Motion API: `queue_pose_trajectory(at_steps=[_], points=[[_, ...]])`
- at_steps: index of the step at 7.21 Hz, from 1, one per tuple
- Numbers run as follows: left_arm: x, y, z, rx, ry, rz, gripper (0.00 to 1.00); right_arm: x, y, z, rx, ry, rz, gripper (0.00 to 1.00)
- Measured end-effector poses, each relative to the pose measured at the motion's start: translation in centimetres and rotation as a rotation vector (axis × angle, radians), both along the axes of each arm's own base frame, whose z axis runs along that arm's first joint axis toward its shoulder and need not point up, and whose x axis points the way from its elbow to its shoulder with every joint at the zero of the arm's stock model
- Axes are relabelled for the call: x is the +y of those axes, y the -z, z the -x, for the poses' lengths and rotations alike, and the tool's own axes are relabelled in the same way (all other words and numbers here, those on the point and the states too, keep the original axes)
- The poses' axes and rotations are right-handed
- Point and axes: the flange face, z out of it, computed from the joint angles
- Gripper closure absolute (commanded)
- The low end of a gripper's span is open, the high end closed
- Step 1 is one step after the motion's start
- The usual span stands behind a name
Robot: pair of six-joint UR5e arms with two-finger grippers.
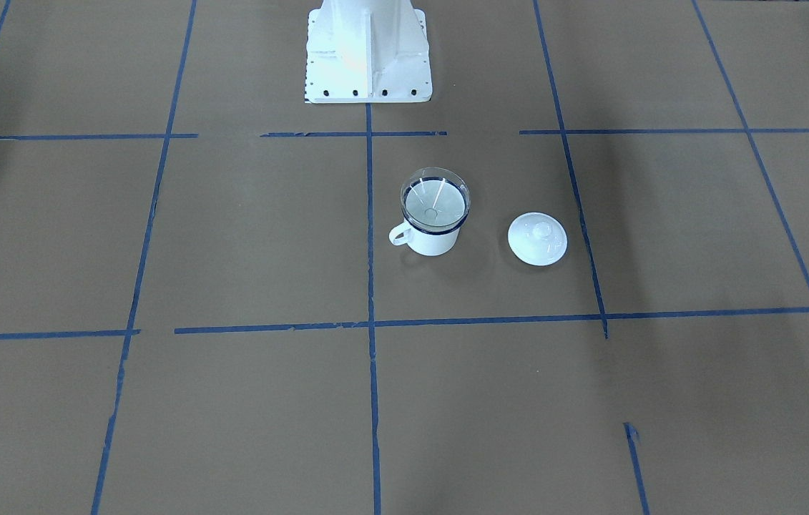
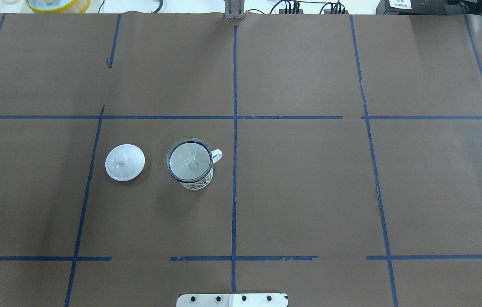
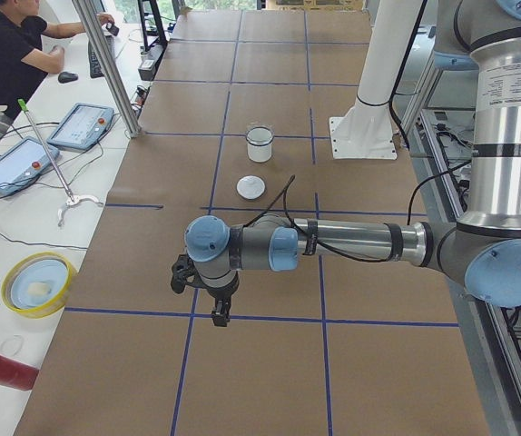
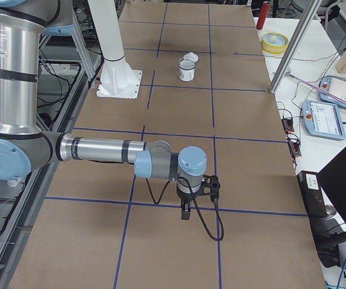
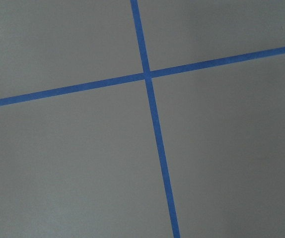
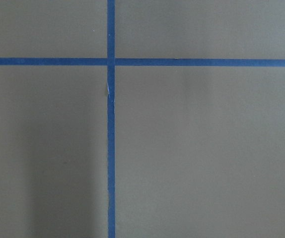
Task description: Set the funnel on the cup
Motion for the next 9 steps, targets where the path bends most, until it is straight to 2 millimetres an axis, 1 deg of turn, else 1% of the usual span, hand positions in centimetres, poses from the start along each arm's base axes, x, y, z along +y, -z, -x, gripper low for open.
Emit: queue_pose_trajectory(at_steps=[3,7,9], points=[[0.0,-0.1,0.5,-0.026,0.02,0.011,0.0,0.0,0.0,0.0,0.0,0.0,0.0,0.0],[0.5,-0.1,3.1,-0.034,0.07,0.009,0.0,0.0,0.0,0.0,0.0,0.0,0.0,0.0],[0.6,-0.2,3.4,-0.038,0.076,0.009,0.0,0.0,0.0,0.0,0.0,0.0,0.0,0.0]])
